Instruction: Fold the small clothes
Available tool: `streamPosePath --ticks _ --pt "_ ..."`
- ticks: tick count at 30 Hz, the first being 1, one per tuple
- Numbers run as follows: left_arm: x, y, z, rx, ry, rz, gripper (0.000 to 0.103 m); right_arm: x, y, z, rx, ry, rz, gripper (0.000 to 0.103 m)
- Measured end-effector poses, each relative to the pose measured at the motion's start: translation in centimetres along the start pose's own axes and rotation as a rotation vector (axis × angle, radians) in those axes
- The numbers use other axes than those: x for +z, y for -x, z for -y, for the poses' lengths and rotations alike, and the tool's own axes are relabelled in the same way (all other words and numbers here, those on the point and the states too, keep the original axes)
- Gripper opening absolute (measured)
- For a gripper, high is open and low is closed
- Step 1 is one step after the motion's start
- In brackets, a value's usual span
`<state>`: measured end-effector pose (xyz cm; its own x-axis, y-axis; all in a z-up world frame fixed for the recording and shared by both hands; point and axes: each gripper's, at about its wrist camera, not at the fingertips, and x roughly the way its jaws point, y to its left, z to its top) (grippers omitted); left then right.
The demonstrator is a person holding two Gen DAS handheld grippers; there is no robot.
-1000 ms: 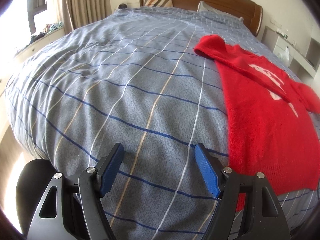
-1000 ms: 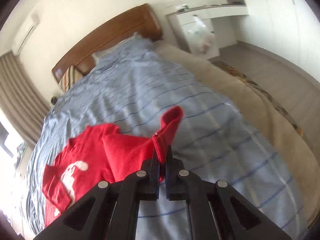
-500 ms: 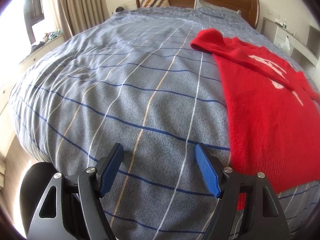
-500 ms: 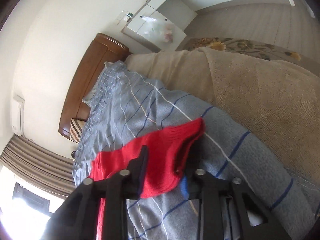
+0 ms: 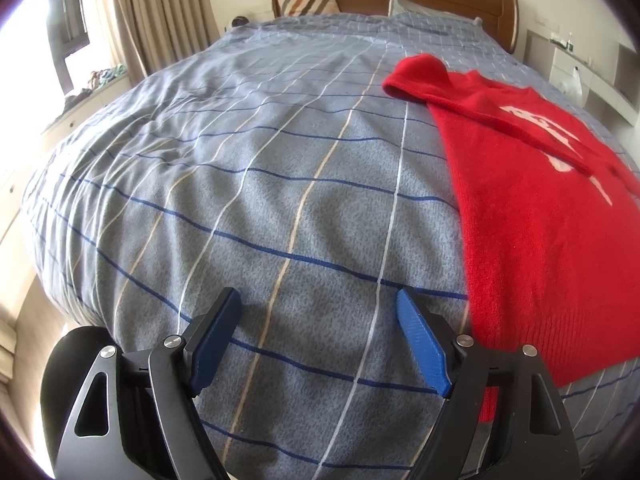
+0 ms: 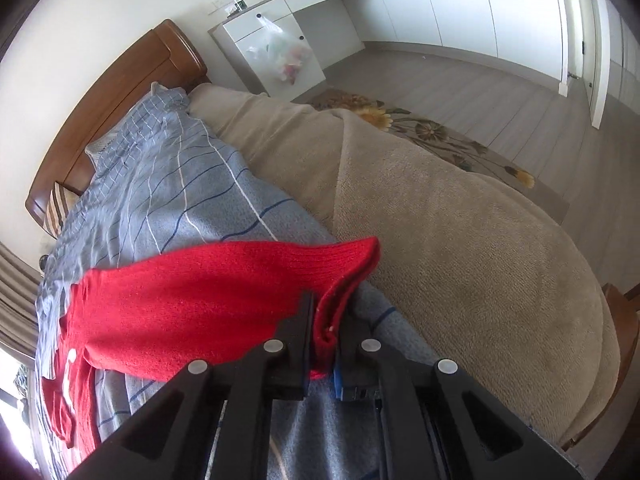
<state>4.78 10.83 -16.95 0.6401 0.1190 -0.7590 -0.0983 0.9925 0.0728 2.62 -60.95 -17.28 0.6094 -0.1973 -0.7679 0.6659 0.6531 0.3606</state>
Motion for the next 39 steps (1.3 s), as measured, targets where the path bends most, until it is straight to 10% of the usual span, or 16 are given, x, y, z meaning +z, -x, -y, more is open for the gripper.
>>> streamPosePath --ticks 6,10,24,39 --pt "0.0 0.1 0.5 0.034 -0.024 0.005 0.085 -0.7 1.5 -0.7 -0.105 0.038 0.059 0.025" --pt "0.0 0.4 0.8 0.056 -0.054 0.003 0.085 -0.9 3.0 -0.5 -0.235 0.031 0.1 0.061" --pt "4.9 5.1 2.4 0.013 -0.187 0.107 0.086 -7.4 13.1 -3.9 -0.152 0.148 0.295 0.07" --pt "10.4 7.0 10.3 -0.202 -0.505 0.231 0.091 -14.7 12.6 -8.2 -0.008 0.351 0.285 0.072"
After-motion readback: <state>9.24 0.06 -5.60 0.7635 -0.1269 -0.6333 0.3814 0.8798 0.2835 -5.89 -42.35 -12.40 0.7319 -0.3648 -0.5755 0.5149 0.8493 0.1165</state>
